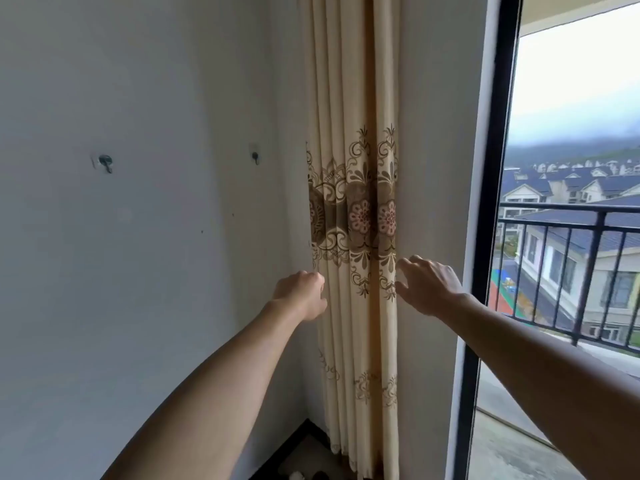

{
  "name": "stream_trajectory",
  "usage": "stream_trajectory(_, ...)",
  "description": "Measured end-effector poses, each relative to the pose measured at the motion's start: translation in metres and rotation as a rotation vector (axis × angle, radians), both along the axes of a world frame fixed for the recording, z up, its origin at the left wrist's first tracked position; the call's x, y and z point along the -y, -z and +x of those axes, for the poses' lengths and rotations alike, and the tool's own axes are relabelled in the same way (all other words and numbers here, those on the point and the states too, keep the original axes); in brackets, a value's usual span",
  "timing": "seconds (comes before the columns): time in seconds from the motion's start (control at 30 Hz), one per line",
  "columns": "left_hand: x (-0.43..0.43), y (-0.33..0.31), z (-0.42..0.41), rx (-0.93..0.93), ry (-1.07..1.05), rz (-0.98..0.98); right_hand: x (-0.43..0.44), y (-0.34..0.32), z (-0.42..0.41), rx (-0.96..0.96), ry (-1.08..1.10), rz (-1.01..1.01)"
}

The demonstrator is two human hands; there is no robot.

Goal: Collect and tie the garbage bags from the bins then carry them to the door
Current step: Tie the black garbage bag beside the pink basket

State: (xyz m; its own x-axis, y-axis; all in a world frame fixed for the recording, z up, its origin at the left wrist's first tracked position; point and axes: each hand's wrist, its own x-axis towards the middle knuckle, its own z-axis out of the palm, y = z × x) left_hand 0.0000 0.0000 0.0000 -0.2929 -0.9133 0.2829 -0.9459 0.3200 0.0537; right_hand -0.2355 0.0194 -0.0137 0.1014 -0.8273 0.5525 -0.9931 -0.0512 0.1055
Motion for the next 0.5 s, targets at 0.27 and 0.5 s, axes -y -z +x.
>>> stream_trajectory(0.27,0.017,0.067,0.004,-0.004,0.020,0.149,0.012,0.085,-0.004,0.145,0.021,0.149)
stream_trajectory(0.5,0.032,0.181,-0.022,-0.011,0.030,0.423,0.009,0.212,-0.031,0.284,0.075,0.431)
